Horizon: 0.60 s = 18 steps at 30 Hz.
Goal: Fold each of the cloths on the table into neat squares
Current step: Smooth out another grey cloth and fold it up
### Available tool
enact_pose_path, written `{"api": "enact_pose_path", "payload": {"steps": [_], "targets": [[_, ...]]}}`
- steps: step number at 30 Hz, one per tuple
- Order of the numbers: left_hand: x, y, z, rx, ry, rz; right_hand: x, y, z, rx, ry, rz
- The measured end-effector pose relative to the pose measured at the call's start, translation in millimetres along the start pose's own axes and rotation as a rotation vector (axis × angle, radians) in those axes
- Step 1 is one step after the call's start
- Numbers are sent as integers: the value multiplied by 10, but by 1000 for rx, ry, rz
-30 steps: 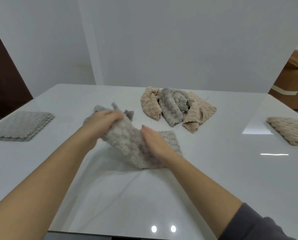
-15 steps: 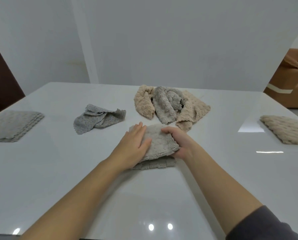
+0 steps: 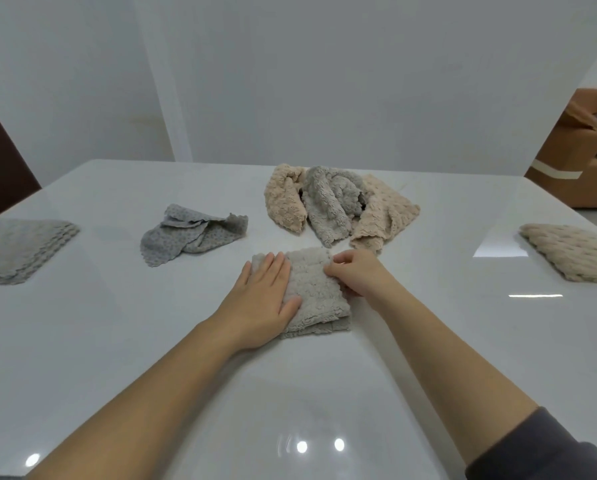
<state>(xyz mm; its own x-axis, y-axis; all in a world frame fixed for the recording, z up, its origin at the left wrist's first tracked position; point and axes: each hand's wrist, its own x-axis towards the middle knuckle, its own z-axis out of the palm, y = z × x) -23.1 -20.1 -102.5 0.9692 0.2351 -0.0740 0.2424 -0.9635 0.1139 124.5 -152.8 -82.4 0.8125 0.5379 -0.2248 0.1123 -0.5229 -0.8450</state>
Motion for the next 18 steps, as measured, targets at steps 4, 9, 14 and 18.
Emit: {"api": "enact_pose_path", "payload": {"steps": [4, 9, 14, 18], "targets": [[0, 15, 42, 10, 12, 6, 27, -20, 36, -292, 66, -83], [12, -1, 68, -35, -6, 5, -2, -68, 75, -474, 42, -145], [218, -292, -122, -392, 190, -90, -66, -142, -13, -529, 145, -162], [360, -508, -239, -650, 138, -166, -208, -262, 164, -663, 68, -269]]}}
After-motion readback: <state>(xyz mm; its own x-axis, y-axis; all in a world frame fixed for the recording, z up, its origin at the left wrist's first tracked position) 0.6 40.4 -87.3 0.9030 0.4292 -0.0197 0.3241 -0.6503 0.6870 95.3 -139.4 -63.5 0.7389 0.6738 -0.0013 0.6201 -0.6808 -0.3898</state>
